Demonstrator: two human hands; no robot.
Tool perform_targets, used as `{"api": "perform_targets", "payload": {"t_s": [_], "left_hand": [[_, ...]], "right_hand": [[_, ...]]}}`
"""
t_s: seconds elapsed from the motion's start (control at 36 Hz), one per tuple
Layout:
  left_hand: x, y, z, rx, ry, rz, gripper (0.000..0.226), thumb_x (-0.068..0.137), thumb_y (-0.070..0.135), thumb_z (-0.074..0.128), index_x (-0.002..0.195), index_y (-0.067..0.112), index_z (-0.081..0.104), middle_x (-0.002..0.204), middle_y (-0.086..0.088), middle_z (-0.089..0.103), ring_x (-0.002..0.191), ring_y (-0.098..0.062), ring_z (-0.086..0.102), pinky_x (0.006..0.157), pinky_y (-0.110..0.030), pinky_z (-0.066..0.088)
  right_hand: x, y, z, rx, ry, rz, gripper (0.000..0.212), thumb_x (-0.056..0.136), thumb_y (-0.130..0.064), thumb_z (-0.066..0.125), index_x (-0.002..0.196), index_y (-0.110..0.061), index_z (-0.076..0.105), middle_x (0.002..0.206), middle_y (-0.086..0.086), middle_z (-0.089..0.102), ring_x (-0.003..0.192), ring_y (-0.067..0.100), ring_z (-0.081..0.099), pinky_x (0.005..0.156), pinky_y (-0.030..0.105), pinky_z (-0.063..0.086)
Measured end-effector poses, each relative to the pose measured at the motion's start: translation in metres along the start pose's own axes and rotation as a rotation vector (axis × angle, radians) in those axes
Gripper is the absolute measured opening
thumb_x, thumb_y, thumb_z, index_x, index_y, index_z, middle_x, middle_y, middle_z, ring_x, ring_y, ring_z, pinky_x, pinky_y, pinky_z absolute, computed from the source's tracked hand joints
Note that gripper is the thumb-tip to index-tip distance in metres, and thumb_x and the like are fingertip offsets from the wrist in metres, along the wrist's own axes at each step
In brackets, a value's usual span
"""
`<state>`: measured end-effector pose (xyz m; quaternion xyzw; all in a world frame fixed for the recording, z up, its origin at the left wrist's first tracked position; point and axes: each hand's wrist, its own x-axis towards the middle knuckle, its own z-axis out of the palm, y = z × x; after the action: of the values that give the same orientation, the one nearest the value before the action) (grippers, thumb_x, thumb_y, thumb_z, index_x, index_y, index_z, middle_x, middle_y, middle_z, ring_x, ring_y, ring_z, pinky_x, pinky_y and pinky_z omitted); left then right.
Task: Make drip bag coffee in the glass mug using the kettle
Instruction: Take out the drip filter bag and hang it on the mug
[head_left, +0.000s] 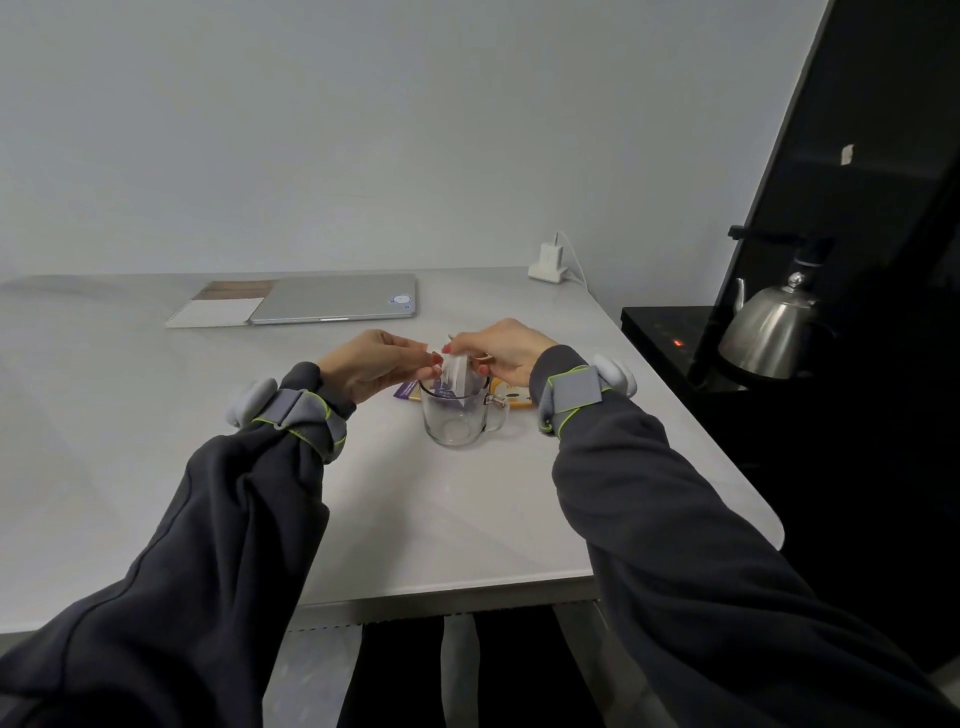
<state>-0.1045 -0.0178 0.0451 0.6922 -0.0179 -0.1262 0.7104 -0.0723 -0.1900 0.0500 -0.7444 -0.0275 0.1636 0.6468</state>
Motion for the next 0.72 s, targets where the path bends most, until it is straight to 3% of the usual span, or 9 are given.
{"api": "perform_targets", "payload": {"t_s": [0.11, 0.25, 0.33, 0.44, 0.56, 0.72], "left_hand": [[0.001, -0.001, 0.001, 0.033, 0.026, 0.020, 0.013, 0.087, -0.005, 0.057, 0.098, -0.011, 0.063, 0.072, -0.007, 0.072, 0.065, -0.011, 0.070, 0.072, -0.016, 0.056], [0.000, -0.001, 0.003, 0.089, 0.012, 0.052, 0.010, 0.085, 0.004, 0.063, 0.092, -0.003, 0.065, 0.078, -0.009, 0.069, 0.061, -0.009, 0.066, 0.074, -0.016, 0.054], [-0.001, -0.003, 0.003, 0.203, 0.004, 0.108, 0.011, 0.083, 0.005, 0.067, 0.093, 0.002, 0.066, 0.086, -0.010, 0.063, 0.072, -0.014, 0.058, 0.074, -0.018, 0.050], [-0.004, -0.006, 0.005, 0.331, 0.012, 0.163, 0.035, 0.067, 0.005, 0.081, 0.096, 0.007, 0.062, 0.098, -0.008, 0.062, 0.085, -0.020, 0.057, 0.081, -0.029, 0.044], [-0.004, -0.009, 0.013, 0.471, 0.064, 0.229, 0.058, 0.040, 0.036, 0.084, 0.087, 0.017, 0.056, 0.089, 0.003, 0.060, 0.082, -0.015, 0.056, 0.074, -0.034, 0.046], [0.001, -0.014, 0.020, 0.611, 0.187, 0.290, 0.042, 0.065, 0.016, 0.085, 0.089, 0.012, 0.051, 0.081, 0.005, 0.057, 0.081, -0.014, 0.057, 0.057, -0.022, 0.045]], "right_hand": [[0.000, -0.003, 0.005, -0.092, 0.070, -0.023, 0.006, 0.075, -0.001, 0.066, 0.077, -0.002, 0.060, 0.081, 0.013, 0.051, 0.069, 0.020, 0.043, 0.054, 0.028, 0.032], [0.000, -0.010, 0.006, -0.110, 0.121, -0.040, 0.009, 0.076, 0.004, 0.058, 0.070, -0.003, 0.055, 0.065, 0.010, 0.046, 0.055, 0.018, 0.039, 0.049, 0.026, 0.032], [0.002, -0.013, 0.003, -0.095, 0.116, -0.042, 0.017, 0.081, 0.003, 0.055, 0.065, -0.003, 0.053, 0.064, 0.009, 0.048, 0.053, 0.016, 0.042, 0.047, 0.021, 0.035], [0.000, -0.016, -0.001, -0.027, 0.091, -0.030, 0.020, 0.084, 0.003, 0.053, 0.066, -0.005, 0.051, 0.063, 0.007, 0.048, 0.056, 0.016, 0.045, 0.051, 0.021, 0.038], [0.001, -0.016, 0.000, -0.013, 0.088, -0.019, 0.020, 0.085, 0.004, 0.052, 0.066, -0.004, 0.051, 0.064, 0.008, 0.049, 0.057, 0.017, 0.046, 0.051, 0.022, 0.037], [0.005, -0.014, 0.005, -0.072, 0.111, -0.011, 0.017, 0.082, 0.003, 0.053, 0.067, -0.004, 0.052, 0.067, 0.010, 0.053, 0.059, 0.019, 0.051, 0.049, 0.022, 0.041]]}}
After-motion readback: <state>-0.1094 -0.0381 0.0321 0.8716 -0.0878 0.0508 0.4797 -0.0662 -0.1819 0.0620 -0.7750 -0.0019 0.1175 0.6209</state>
